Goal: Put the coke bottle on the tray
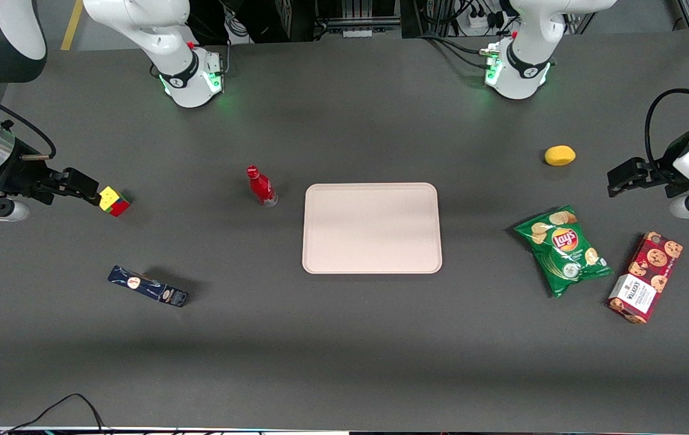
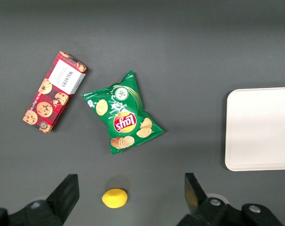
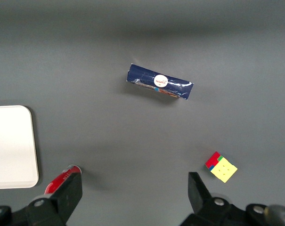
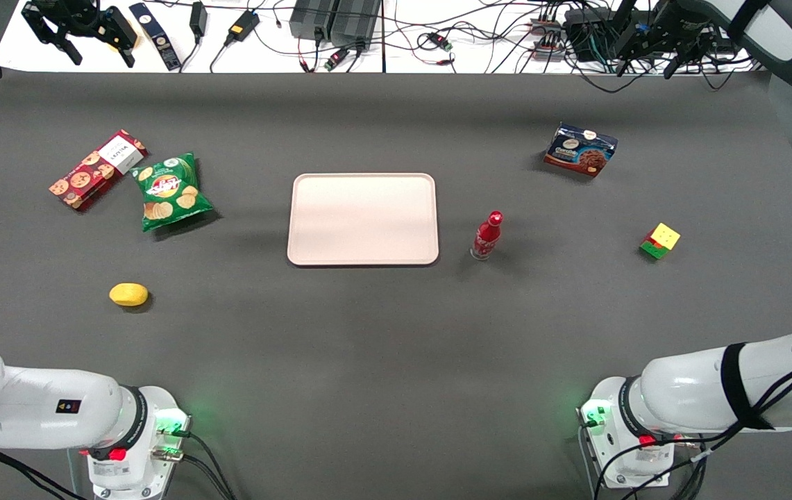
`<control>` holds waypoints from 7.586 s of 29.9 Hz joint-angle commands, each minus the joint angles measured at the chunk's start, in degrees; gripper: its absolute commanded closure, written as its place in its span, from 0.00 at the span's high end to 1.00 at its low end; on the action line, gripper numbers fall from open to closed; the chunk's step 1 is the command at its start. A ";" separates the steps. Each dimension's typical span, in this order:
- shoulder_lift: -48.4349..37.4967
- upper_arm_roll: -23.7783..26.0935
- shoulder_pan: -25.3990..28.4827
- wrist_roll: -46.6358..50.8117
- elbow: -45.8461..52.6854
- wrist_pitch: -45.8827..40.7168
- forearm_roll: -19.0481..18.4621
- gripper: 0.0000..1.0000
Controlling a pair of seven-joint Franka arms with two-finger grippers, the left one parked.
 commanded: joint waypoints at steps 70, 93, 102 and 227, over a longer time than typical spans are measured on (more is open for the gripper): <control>-2.19 10.24 7.15 20.25 1.80 -6.89 3.85 1.00; -1.39 22.91 8.03 33.01 -5.22 0.65 4.65 1.00; -2.19 23.61 7.76 27.83 -14.27 9.18 3.59 1.00; 0.01 23.70 7.50 23.25 2.06 -7.68 6.23 0.00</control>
